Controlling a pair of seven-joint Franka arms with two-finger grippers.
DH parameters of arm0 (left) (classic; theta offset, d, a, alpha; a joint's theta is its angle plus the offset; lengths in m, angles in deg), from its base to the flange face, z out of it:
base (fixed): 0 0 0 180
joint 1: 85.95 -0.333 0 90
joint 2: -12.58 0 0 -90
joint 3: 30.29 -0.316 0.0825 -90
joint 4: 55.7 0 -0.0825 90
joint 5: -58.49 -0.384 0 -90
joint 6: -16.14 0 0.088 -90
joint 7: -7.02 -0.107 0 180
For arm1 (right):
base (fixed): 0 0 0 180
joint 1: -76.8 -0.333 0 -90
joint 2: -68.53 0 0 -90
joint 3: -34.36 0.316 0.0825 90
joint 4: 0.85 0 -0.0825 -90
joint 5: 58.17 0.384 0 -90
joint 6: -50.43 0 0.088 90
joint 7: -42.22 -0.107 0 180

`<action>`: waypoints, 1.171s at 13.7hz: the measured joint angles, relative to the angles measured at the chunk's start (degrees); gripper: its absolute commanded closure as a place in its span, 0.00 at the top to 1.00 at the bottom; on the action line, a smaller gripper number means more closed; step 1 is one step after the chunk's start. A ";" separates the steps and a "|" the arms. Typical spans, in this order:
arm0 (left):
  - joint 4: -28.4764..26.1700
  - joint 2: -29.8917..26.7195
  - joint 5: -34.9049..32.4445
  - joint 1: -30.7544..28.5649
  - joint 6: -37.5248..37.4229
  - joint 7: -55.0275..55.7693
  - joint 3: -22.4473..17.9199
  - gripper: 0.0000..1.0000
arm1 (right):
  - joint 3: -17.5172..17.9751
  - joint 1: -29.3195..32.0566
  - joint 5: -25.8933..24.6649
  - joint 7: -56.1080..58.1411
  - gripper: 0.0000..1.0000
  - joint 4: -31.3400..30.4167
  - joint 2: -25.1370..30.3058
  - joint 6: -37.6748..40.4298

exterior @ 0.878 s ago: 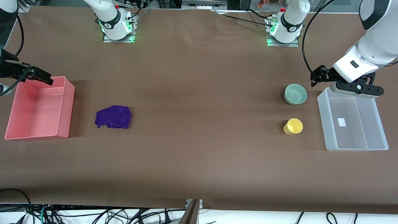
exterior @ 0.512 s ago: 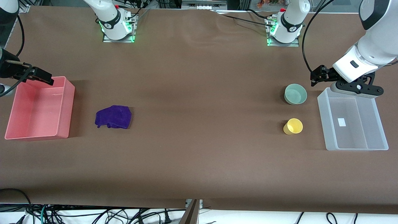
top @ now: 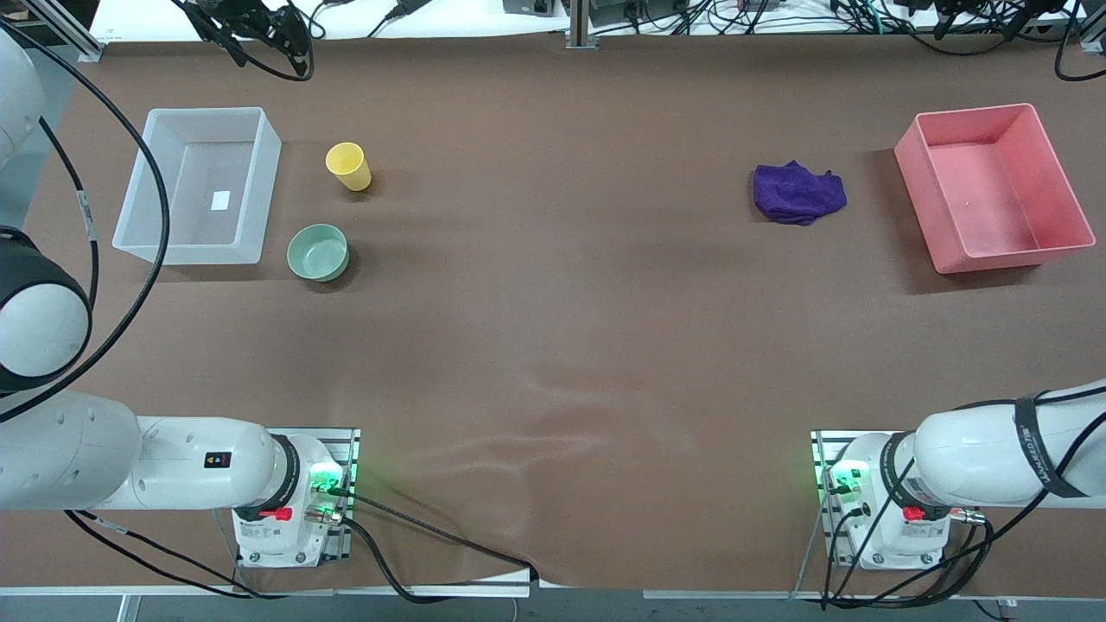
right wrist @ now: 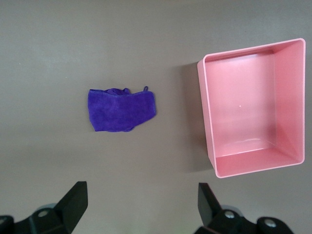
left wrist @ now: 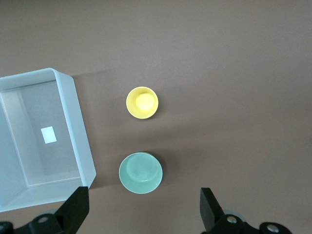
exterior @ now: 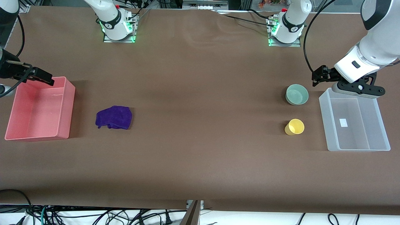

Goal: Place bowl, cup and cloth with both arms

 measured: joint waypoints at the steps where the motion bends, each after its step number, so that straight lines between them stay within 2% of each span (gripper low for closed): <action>1: 0.01 0.01 0.01 0.00 -1.06 0.04 0.00 1.00 | 0.00 0.00 0.00 0.00 1.00 0.00 0.00 0.00; 8: 0.02 0.02 0.02 -0.01 -3.77 0.21 -0.09 1.00 | 0.00 0.00 0.01 0.00 1.00 -0.07 -0.64 -0.06; 16: 0.01 0.19 0.03 -0.01 -4.04 0.28 -0.10 1.00 | 0.23 -1.96 -0.01 0.07 1.00 -0.24 -6.64 -2.38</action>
